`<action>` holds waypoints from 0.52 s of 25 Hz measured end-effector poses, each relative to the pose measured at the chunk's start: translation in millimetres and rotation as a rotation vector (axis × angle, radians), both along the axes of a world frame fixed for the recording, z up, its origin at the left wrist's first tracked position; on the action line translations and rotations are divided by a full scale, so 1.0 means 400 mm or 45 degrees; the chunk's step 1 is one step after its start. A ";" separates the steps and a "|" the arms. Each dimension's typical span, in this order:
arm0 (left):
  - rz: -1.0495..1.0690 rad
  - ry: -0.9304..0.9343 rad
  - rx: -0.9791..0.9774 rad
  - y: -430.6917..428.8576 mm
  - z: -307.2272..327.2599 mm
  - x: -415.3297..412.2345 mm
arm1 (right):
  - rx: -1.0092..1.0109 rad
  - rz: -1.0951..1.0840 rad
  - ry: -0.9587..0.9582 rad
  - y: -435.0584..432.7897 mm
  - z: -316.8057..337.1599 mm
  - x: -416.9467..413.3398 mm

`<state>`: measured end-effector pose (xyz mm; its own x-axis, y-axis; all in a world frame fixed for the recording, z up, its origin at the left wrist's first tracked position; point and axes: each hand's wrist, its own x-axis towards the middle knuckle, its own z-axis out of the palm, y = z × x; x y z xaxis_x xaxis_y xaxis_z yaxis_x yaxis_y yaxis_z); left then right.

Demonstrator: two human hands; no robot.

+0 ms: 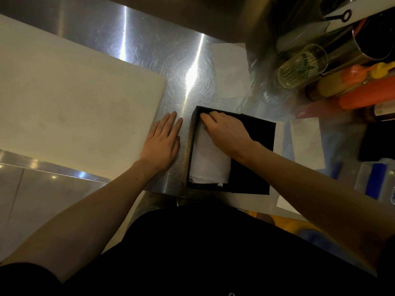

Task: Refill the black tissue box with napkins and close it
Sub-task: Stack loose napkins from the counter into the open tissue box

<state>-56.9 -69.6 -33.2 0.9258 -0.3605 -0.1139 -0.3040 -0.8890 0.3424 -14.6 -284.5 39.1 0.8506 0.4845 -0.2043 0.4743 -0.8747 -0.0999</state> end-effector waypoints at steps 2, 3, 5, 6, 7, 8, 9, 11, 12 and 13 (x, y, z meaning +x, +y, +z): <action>-0.006 -0.001 0.014 0.000 0.000 0.000 | 0.081 -0.058 -0.093 -0.008 0.009 -0.042; -0.005 -0.005 0.025 -0.001 0.000 -0.001 | 0.096 -0.069 -0.116 -0.010 0.017 -0.068; 0.006 -0.016 0.046 -0.003 0.001 -0.002 | 0.017 -0.052 -0.029 -0.002 0.034 -0.113; 0.006 -0.018 0.055 -0.003 0.001 -0.004 | -0.061 -0.050 0.079 0.005 0.038 -0.131; 0.002 -0.018 0.062 -0.003 0.001 -0.005 | -0.133 -0.057 0.167 0.013 0.036 -0.142; -0.003 -0.017 0.067 -0.004 0.001 -0.005 | -0.195 -0.071 0.218 0.021 0.031 -0.147; -0.005 -0.015 0.071 -0.004 0.001 -0.004 | -0.257 -0.082 0.248 0.028 0.024 -0.147; -0.006 -0.007 0.074 -0.004 0.003 -0.003 | -0.355 -0.081 0.295 0.040 0.006 -0.146; -0.006 -0.007 0.076 -0.003 0.004 -0.003 | -0.382 -0.078 0.315 0.043 -0.004 -0.146; -0.007 -0.009 0.077 -0.004 0.005 -0.003 | -0.402 -0.078 0.335 0.044 -0.013 -0.147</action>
<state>-58.3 -71.2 -31.0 0.9247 -0.3583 -0.1288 -0.3114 -0.9064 0.2856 -73.2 -267.0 33.8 0.7749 0.3133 -0.5490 0.4144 -0.9076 0.0670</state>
